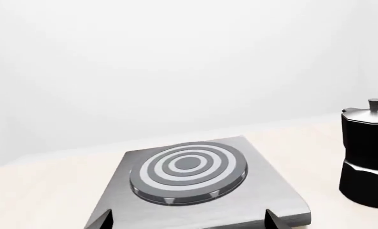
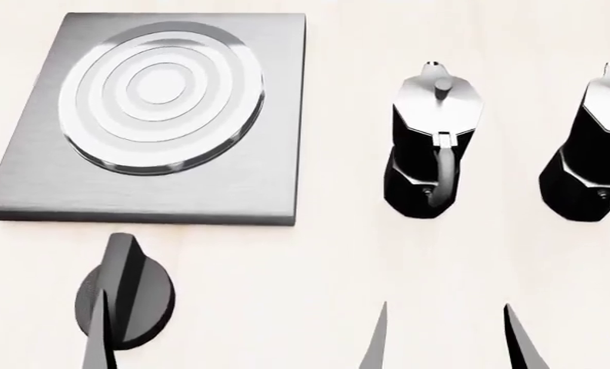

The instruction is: Turn off the stove.

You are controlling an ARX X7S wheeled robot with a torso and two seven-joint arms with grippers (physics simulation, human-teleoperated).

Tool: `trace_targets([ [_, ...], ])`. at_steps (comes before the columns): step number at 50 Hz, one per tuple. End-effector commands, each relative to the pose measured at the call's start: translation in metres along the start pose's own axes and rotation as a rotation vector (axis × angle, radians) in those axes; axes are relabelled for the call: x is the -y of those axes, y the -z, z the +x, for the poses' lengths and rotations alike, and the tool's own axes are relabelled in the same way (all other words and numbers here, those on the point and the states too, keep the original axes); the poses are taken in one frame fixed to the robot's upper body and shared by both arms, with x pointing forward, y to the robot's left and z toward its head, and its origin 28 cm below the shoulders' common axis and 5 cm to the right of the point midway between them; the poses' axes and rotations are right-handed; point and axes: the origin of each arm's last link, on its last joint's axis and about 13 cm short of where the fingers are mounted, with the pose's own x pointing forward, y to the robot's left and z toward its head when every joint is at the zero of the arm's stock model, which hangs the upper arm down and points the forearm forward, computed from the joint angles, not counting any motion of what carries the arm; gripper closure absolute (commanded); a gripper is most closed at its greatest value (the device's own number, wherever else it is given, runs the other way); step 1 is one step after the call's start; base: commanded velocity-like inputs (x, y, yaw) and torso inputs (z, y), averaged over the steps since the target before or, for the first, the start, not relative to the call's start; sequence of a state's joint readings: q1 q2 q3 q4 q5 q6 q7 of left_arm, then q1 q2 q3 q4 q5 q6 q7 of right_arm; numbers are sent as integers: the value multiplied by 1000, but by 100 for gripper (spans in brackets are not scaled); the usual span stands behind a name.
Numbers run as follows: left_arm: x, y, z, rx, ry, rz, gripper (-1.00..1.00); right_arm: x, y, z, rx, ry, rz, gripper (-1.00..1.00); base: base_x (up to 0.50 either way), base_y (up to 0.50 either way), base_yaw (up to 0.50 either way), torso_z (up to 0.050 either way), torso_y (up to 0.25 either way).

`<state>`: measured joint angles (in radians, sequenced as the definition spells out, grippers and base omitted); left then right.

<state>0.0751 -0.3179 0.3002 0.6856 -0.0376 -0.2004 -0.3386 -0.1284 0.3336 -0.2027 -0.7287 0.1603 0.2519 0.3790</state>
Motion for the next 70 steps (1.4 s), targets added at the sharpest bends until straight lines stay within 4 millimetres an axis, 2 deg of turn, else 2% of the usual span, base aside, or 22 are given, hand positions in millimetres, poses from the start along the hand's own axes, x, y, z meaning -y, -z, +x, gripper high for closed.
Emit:
trace_targets([
  [1, 1, 1, 0, -1, 8, 2, -100, 0, -1, 0, 1, 2, 2, -100, 0, 0, 0, 0, -96],
  [17, 2, 2, -1, -2, 12, -7, -100, 0, 1, 0, -1, 0, 0, -100, 0, 0, 0, 0, -55],
  [22, 8, 3, -2, 3, 24, -18, -100, 0, 2, 0, -3, 0, -2, -100, 0, 0, 0, 0, 0],
  [32, 14, 7, 9, 10, 37, -18, -100, 0, 3, 1, -7, 1, -6, -100, 0, 0, 0, 0, 0],
  [50, 17, 43, 38, -69, 1, 47, -100, -1, 4, 1, -9, -3, -6, -100, 0, 0, 0, 0, 0],
  [70, 13, 66, 50, -129, -32, 77, -100, -1, 4, 1, -12, -5, -5, -100, 0, 0, 0, 0, 0],
])
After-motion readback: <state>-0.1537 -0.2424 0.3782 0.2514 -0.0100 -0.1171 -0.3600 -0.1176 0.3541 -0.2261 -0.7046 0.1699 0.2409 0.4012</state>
